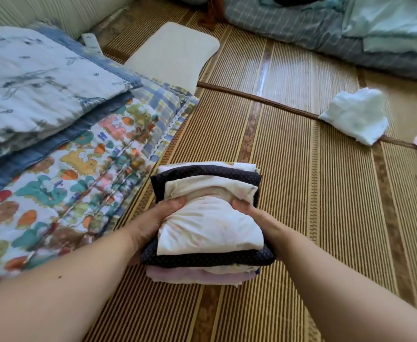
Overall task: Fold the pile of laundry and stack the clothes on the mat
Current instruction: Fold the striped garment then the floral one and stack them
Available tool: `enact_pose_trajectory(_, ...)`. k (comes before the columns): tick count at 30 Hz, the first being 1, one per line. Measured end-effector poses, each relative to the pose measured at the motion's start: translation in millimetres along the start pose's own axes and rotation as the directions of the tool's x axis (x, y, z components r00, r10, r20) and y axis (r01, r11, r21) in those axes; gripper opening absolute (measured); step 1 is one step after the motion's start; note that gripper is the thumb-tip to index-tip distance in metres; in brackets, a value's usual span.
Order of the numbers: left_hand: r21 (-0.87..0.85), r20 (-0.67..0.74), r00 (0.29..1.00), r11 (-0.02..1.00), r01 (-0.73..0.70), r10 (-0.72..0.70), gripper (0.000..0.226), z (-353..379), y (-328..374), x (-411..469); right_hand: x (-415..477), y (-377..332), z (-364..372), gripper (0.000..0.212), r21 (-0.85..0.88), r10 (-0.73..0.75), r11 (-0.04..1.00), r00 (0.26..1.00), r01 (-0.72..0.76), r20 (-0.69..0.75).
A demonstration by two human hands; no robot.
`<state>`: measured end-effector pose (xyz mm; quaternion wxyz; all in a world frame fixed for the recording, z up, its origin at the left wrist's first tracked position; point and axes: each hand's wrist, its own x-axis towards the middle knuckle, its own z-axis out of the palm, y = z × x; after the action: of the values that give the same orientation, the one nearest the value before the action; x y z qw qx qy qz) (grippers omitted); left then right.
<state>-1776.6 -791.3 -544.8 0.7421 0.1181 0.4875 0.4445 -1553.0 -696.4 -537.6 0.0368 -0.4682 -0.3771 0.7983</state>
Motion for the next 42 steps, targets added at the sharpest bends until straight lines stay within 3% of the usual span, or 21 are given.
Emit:
enact_pose_trajectory(4, 0.025, 0.074, 0.997, 1.000, 0.012, -0.013, 0.054, 60, -8, -5, -56, 4, -35, 0.090, 0.021, 0.001, 1.000, 0.996, 0.000, -0.085)
enact_pose_trajectory(8, 0.085, 0.187, 0.981, 0.996, 0.042, -0.057, 0.062, 161, -11, -16, -151, 2, -87, 0.081, 0.078, -0.074, 0.993, 0.981, 0.089, -0.180)
enact_pose_trajectory(12, 0.167, 0.297, 0.948, 0.984, 0.068, -0.116, 0.066, 275, -29, -37, -266, 16, -136, 0.098, 0.143, -0.084, 0.980, 0.946, 0.135, -0.314)
enact_pose_trajectory(15, 0.250, 0.341, 0.925, 0.964, 0.085, -0.170, 0.071, 361, -60, -55, -360, 41, -173, 0.081, 0.202, -0.114, 0.958, 0.916, 0.204, -0.384)
enact_pose_trajectory(18, 0.311, 0.378, 0.895, 0.943, 0.117, -0.236, 0.068, 461, -111, -71, -459, 83, -221, 0.065, 0.231, -0.142, 0.930, 0.859, 0.286, -0.493)
enact_pose_trajectory(23, 0.387, 0.428, 0.839, 0.907, 0.166, -0.336, 0.073, 608, -227, -93, -604, 177, -307, 0.065, 0.272, -0.081, 0.905, 0.761, 0.327, -0.644)
enact_pose_trajectory(26, 0.414, 0.471, 0.781, 0.885, 0.214, -0.410, 0.075, 674, -294, -103, -674, 230, -348, 0.046, 0.304, -0.065, 0.881, 0.729, 0.363, -0.682)
enact_pose_trajectory(28, 0.453, 0.482, 0.745, 0.859, 0.239, -0.461, 0.073, 714, -332, -108, -715, 263, -370, 0.044, 0.317, -0.047, 0.861, 0.684, 0.396, -0.728)
enact_pose_trajectory(32, 0.465, 0.515, 0.690, 0.842, 0.274, -0.509, 0.079, 771, -386, -117, -770, 308, -400, 0.055, 0.394, 0.050, 0.835, 0.660, 0.384, -0.749)
enact_pose_trajectory(38, 0.466, 0.552, 0.610, 0.817, 0.339, -0.568, 0.076, 820, -451, -126, -824, 361, -428, 0.047, 0.384, 0.085, 0.844, 0.612, 0.375, -0.786)
enact_pose_trajectory(42, 0.447, 0.567, 0.662, 0.858, 0.252, -0.490, 0.083, 840, -499, -120, -841, 398, -453, 0.088, 0.365, 0.091, 0.856, 0.590, 0.365, -0.802)
